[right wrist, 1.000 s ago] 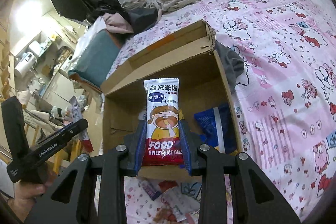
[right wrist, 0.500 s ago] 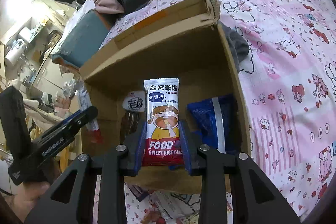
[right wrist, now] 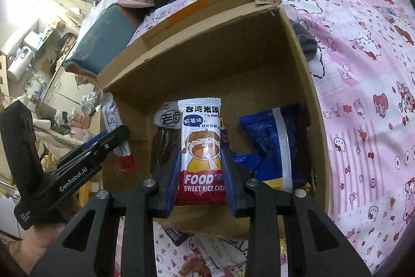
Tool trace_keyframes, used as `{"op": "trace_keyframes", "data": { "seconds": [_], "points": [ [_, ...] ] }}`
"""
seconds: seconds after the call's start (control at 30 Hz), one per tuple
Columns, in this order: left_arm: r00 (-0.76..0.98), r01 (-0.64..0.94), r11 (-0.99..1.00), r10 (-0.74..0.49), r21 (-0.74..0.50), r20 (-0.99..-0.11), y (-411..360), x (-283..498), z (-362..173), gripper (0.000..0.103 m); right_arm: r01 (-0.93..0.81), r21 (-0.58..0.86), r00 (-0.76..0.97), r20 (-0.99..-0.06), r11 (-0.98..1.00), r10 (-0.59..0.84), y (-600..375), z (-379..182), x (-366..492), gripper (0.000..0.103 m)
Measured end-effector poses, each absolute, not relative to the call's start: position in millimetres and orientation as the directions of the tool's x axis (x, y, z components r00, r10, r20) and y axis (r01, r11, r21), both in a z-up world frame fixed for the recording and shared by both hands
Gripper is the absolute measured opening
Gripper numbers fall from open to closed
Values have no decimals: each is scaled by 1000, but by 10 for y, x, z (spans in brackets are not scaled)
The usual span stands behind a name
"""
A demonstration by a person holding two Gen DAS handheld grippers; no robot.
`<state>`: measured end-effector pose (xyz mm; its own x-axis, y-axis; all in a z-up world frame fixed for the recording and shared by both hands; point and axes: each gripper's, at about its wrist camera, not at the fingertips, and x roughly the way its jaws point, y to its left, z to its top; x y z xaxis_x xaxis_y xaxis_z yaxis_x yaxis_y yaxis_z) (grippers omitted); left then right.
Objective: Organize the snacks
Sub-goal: 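Open both tools to release the snacks into the box, then withdraw both tools from the box back toward the remaining packets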
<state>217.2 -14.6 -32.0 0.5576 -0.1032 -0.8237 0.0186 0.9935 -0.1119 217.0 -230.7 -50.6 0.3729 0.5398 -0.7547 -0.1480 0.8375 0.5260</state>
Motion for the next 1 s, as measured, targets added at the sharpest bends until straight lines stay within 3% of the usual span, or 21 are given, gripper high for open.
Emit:
{"op": "trace_keyframes", "data": {
  "seconds": [0.33, 0.37, 0.43, 0.5, 0.6, 1.0],
  "points": [
    [559, -1, 993, -94, -115, -824, -96, 2171, -303, 28, -131, 562, 379, -733, 817, 565, -2367, -525, 2184, 37],
    [559, -5, 993, -93, -116, -824, -87, 2166, -301, 32, -129, 563, 383, -731, 816, 565, -2376, -517, 2183, 41],
    [565, -8, 992, -98, -124, -819, -79, 2151, -281, 39, -125, 569, 398, -721, 812, 567, -2397, -494, 2174, 66],
    [577, -12, 991, -101, -132, -811, -69, 2130, -247, 63, -122, 563, 412, -720, 817, 558, -2400, -467, 2171, 74],
    [608, -28, 991, -88, -132, -789, -45, 2098, -175, 87, -121, 565, 420, -716, 817, 557, -2410, -451, 2168, 81],
    [660, -78, 992, -27, -104, -751, 60, 2028, -39, 88, -175, 474, 558, -675, 863, 483, -2403, -99, 2040, 103]
  ]
}}
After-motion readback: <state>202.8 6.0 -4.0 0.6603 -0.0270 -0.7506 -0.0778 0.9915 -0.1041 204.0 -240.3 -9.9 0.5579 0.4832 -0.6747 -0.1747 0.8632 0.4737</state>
